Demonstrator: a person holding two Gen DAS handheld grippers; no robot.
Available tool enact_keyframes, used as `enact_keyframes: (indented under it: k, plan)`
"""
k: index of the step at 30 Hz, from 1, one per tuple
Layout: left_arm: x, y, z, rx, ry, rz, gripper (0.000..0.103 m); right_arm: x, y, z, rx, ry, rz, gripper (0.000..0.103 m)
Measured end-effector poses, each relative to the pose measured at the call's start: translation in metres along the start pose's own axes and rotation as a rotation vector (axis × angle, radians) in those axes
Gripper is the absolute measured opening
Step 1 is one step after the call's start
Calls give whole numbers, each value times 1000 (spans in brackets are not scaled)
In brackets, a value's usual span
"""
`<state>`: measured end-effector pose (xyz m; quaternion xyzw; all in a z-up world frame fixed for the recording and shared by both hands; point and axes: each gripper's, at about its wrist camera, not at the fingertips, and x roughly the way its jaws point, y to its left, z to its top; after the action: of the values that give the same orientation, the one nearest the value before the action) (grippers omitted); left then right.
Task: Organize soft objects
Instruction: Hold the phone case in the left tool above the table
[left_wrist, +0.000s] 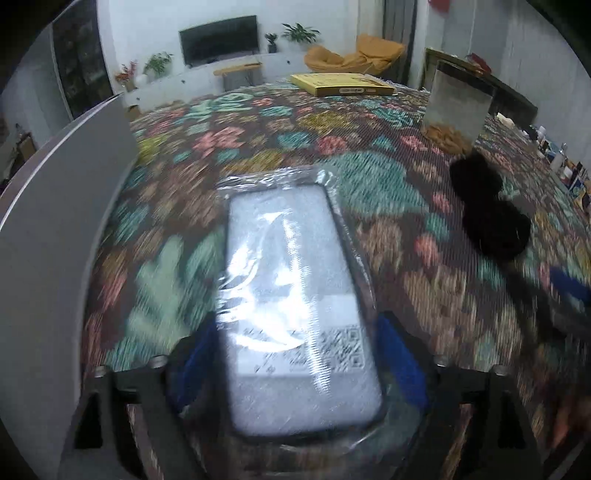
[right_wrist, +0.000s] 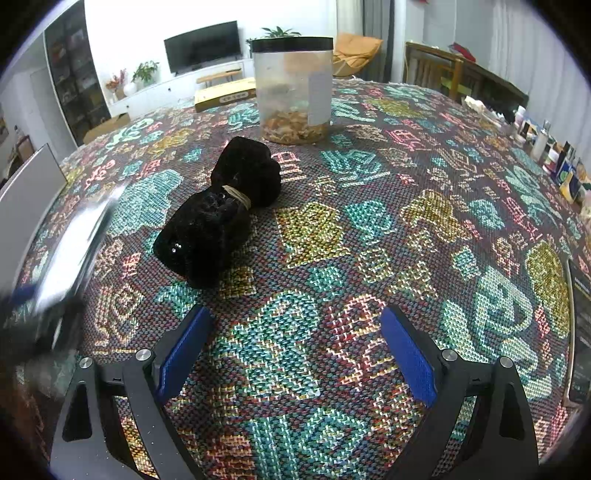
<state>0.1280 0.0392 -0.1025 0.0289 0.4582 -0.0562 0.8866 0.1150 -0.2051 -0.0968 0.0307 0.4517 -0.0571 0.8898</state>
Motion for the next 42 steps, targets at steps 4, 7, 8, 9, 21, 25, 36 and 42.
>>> enact_keyframes:
  k: [4,7,8,9,21,25,36,42]
  plan:
    - [4,2,-1,-50,-12,26,103,0,0,0,0,2,-3,95]
    - [10,-2,2,-53,-15,33,103,0,-1,0,3,2,-1,95]
    - [11,-2,4,-54,-15,31,103,0,0,0,1,2,-3,95]
    - [11,-2,3,-54,-16,30,103,0,0,0,-1,3,-7,95]
    - [12,-2,4,-54,-16,29,103,1,1,0,-4,6,-9,95]
    - [12,-2,4,-54,-16,29,103,1,1,0,-4,7,-9,95]
    - [12,-2,4,-54,-16,28,103,1,1,0,-4,8,-8,95]
    - [11,-2,3,-54,-17,28,103,1,0,0,-4,9,-8,95]
